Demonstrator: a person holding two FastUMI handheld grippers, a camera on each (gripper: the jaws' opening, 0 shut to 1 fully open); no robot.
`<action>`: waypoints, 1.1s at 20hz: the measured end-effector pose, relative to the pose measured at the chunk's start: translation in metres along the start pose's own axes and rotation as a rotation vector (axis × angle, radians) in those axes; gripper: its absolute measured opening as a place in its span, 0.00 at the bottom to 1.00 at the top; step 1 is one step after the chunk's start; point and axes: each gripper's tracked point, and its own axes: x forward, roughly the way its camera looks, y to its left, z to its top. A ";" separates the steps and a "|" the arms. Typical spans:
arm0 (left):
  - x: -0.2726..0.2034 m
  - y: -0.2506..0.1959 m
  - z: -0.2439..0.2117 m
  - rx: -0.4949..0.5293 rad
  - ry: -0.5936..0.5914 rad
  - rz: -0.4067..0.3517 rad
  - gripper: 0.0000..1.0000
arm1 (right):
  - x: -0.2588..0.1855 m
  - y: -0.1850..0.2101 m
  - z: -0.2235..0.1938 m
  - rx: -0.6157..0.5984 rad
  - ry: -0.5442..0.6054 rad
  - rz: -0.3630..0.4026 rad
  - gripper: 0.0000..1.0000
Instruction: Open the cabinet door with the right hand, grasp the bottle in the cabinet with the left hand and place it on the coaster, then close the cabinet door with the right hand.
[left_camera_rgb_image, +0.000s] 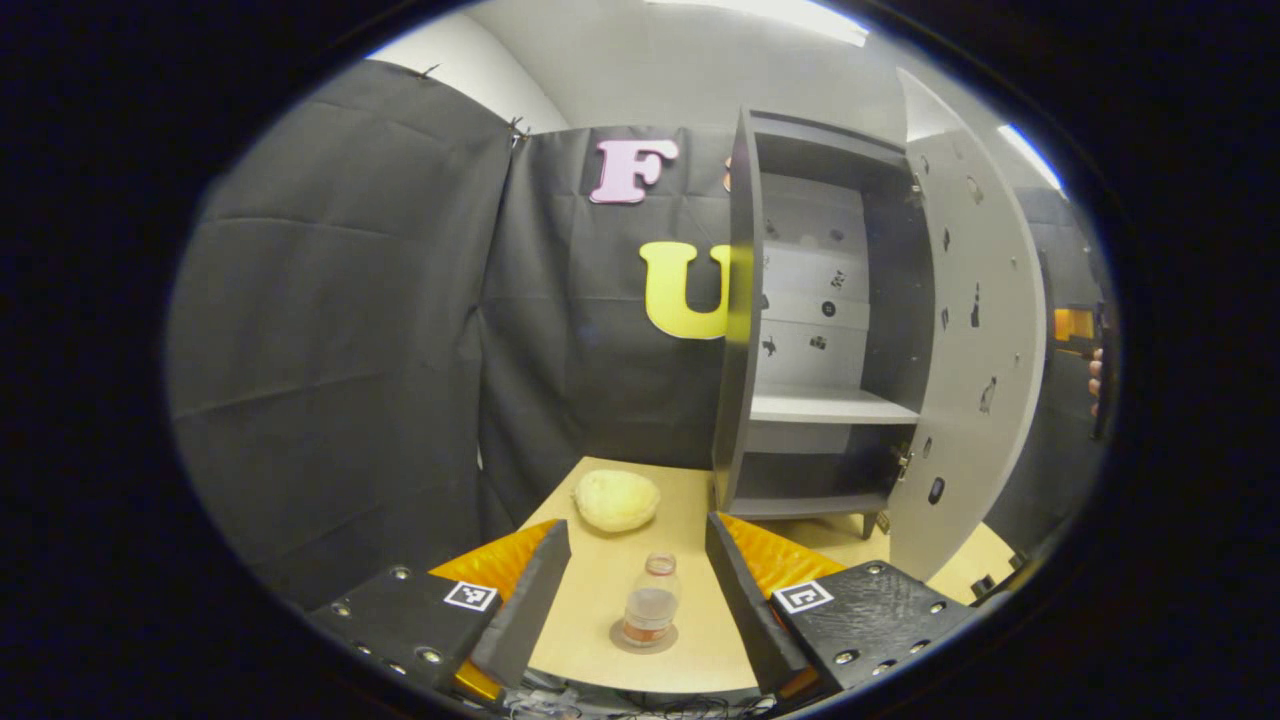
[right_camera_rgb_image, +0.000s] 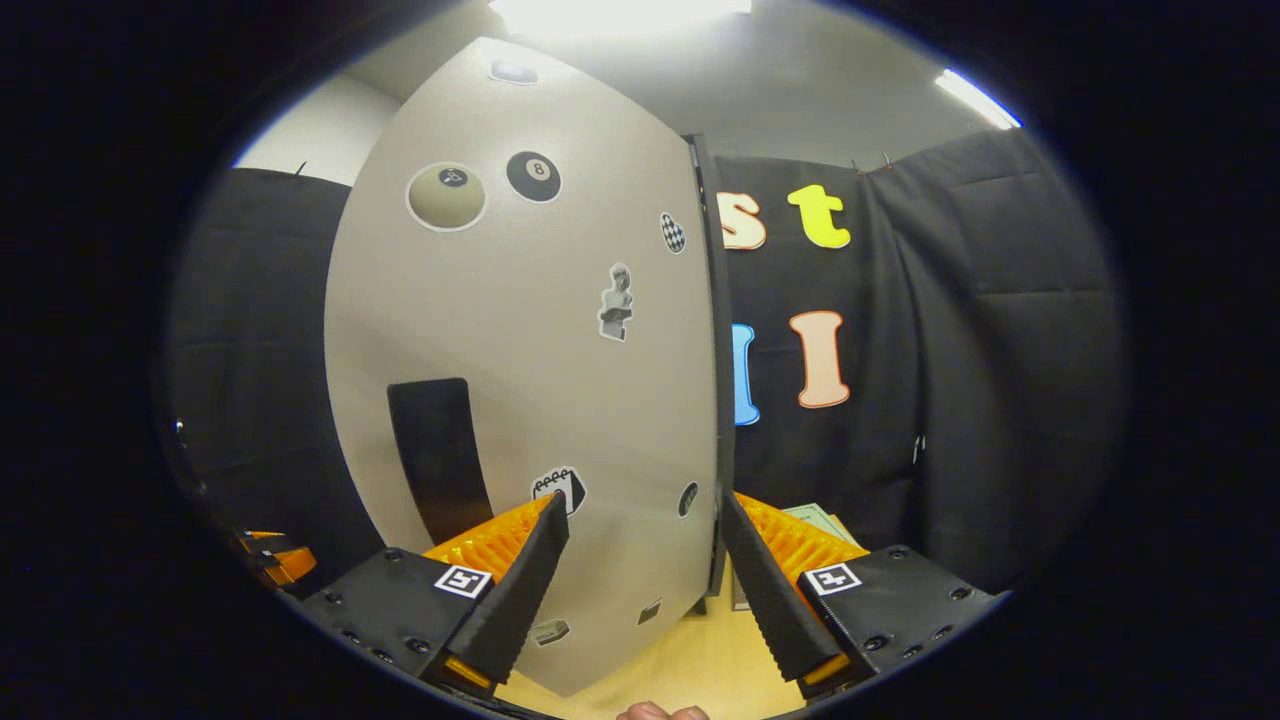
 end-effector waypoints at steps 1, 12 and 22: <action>0.000 0.001 -0.001 -0.001 0.000 0.005 0.82 | 0.005 0.007 0.000 0.010 0.003 0.017 0.98; 0.002 0.002 0.004 -0.026 0.009 0.026 0.82 | 0.066 0.108 0.016 0.015 0.011 0.247 0.98; 0.002 -0.003 0.010 -0.067 0.009 -0.052 0.84 | 0.021 0.062 0.000 -0.097 0.026 0.121 0.98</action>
